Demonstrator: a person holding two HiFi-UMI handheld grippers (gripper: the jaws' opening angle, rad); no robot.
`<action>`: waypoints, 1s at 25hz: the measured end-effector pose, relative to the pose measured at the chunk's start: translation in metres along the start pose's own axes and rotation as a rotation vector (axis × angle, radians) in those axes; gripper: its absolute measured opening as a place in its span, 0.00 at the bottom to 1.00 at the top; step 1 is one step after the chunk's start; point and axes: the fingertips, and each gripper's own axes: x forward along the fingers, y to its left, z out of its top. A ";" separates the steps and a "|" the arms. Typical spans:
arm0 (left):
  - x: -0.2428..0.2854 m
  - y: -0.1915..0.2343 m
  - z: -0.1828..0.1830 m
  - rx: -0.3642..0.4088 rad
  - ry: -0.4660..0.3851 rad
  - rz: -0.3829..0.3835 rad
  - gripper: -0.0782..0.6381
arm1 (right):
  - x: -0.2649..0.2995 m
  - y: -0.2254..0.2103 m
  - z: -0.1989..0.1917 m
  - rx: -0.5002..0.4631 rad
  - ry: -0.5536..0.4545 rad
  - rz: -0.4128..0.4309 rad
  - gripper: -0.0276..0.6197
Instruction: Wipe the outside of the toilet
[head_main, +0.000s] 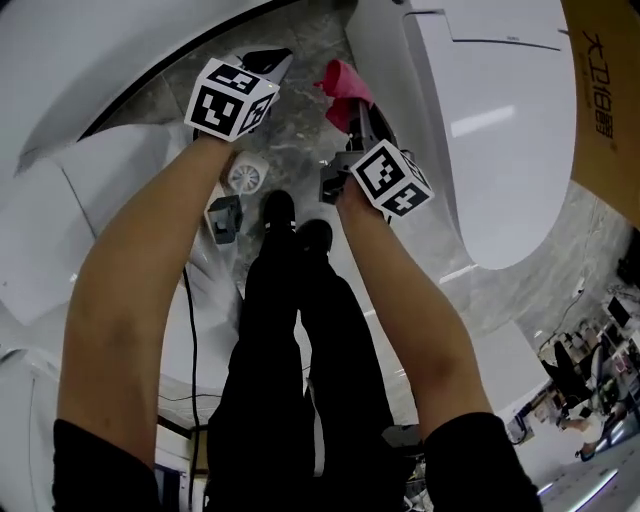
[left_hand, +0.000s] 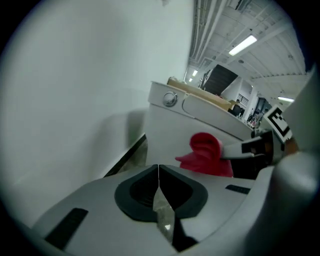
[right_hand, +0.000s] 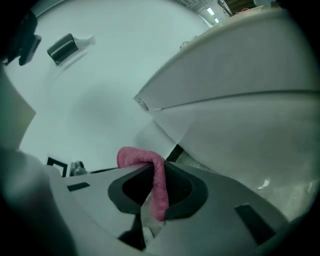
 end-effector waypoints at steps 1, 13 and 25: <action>0.002 0.011 -0.005 0.013 0.012 0.005 0.13 | 0.021 0.004 0.002 0.000 -0.008 0.000 0.16; 0.084 0.088 -0.034 -0.010 -0.001 -0.032 0.13 | 0.197 -0.073 -0.018 0.144 -0.095 -0.125 0.16; 0.122 0.111 -0.055 -0.081 -0.024 -0.083 0.13 | 0.264 -0.141 -0.031 0.388 -0.245 -0.230 0.16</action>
